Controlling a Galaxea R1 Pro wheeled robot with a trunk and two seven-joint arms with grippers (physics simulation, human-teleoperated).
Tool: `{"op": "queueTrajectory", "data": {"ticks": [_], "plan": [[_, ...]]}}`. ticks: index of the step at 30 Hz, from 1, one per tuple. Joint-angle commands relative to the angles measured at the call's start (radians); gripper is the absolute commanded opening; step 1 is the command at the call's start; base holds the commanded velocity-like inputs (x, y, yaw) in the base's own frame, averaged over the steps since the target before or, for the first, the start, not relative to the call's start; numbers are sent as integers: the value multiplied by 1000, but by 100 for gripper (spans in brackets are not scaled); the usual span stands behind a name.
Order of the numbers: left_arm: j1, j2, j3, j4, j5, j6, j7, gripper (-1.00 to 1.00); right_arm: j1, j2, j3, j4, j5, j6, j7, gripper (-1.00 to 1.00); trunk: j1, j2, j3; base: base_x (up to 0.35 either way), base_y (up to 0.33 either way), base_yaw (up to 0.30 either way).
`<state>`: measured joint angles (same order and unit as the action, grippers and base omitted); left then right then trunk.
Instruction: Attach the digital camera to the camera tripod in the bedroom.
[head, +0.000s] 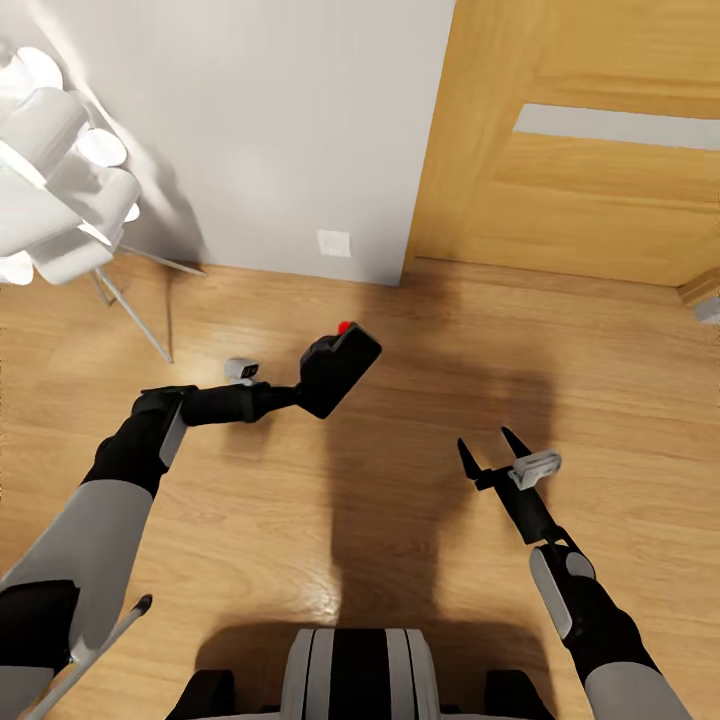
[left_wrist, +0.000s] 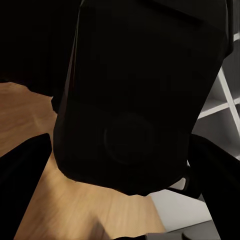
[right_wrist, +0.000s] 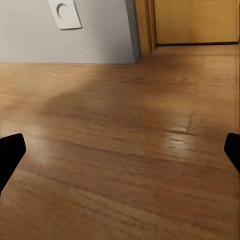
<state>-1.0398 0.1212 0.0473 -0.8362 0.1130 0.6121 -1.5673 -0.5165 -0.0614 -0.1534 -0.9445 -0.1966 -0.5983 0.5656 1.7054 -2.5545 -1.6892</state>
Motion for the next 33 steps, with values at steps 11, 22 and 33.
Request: {"op": "queueTrajectory", "data": {"ticks": [11,22,33], "plan": [[3,5,0,-24,27,71,-4,-100,0,0,2,1,-11,48,8,100,-5,2,42,0,0,0],[3,23,-15,-29,32,158,-4,-100,0,0,3,1,-11,86,10,100,-10,5,85,0,0,0],[3,29,-23,-29,32,163,-4,-100,0,0,3,1,-11,100,8,100,-15,8,127,0,0,0]]}}
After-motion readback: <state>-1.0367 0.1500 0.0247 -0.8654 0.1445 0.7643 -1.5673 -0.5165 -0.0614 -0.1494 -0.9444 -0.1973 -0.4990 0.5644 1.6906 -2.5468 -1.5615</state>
